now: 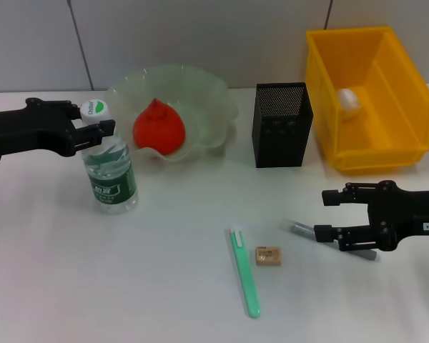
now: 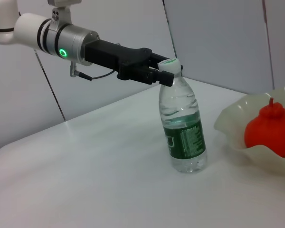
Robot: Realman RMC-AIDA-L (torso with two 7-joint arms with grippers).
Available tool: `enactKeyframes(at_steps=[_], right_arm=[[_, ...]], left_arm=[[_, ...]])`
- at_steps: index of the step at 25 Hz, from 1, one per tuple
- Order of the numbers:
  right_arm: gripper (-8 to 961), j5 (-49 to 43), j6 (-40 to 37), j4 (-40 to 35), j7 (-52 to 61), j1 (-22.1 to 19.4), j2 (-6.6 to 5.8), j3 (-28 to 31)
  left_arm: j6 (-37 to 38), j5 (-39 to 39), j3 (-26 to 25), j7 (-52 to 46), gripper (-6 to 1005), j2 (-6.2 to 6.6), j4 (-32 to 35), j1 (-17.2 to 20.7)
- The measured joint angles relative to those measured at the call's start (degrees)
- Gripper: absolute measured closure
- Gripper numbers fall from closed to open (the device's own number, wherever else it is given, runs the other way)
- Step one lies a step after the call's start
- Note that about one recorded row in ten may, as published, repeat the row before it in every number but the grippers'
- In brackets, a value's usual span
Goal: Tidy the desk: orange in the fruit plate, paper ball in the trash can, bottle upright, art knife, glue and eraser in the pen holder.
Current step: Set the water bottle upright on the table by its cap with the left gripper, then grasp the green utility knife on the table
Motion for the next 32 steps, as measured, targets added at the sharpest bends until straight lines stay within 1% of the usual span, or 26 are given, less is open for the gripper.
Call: enactKeyframes(at_steps=[16, 20, 24, 26, 32], right_arm=[[177, 0.14, 0.41, -0.09, 0.1, 0.08, 0.0, 0.0], [177, 0.14, 0.43, -0.09, 0.1, 0.07, 0.0, 0.02], [177, 0.14, 0.48, -0.09, 0.1, 0.06, 0.0, 0.06], [177, 0.14, 0.5, -0.08, 0.12, 0.02, 0.0, 0.07], [177, 0.13, 0.51, -0.08, 0.53, 0.01, 0.0, 0.16]], left_arm=[[-1.37, -0.17, -0.25, -0.07, 374, 0.04, -0.09, 0.28], [-0.91, -0.64, -0.23, -0.01, 166, 0.25, -0.1, 0.31], [0.27, -1.82, -0.24, -0.01, 165, 0.41, -0.1, 0.42], [2.41, -4.62, -0.58, -0.09, 165, 0.64, -0.14, 0.65], [17.13, -20.47, -6.01, -0.46, 165, 1.89, -0.98, 3.35]])
